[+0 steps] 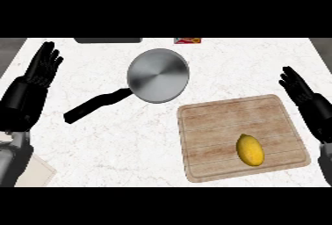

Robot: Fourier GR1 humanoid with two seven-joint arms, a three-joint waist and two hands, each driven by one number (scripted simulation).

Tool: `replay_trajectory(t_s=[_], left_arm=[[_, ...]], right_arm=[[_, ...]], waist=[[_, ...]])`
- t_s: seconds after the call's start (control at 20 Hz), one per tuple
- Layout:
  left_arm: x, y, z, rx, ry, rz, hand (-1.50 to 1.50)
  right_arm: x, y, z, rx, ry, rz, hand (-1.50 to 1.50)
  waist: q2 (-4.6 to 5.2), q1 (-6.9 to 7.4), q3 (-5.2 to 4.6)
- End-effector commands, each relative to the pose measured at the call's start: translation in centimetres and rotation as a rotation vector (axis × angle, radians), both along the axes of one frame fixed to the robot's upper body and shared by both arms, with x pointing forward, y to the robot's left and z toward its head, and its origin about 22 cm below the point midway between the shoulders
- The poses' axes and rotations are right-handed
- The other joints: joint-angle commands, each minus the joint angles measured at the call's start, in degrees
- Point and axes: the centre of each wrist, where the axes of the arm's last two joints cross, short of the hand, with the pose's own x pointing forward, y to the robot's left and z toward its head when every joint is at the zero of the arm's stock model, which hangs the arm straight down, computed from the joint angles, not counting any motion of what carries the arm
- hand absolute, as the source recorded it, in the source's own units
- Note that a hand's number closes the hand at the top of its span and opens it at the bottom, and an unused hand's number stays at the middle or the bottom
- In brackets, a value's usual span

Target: Pick the lemon from the cutting board and place it in the pan

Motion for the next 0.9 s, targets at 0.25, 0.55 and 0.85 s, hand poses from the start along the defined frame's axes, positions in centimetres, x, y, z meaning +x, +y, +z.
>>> replay_trajectory(t_s=[0.25,0.55,0.85], left_arm=[[-3.4,7.6,-7.7,0.142,0.453,0.413,0.0],[-5.8,8.1,-10.3,0.101,0.557,0.445,0.0],[-3.9,6.3,-10.7,0.109,0.553,0.423,0.0]], right_arm=[[1.3,7.3,4.6,0.32,-0.23,0.33,-1.5],[-2.4,1.4,-1.6,0.373,-0.248,-0.43,1.5],[-9.7,4.7,0.2,0.219,-0.398,-0.236,-1.5]], waist=[[0.07,0.94,-0.92],[-0.44,-2.66,-0.7],[-0.15,-0.93,-0.97]])
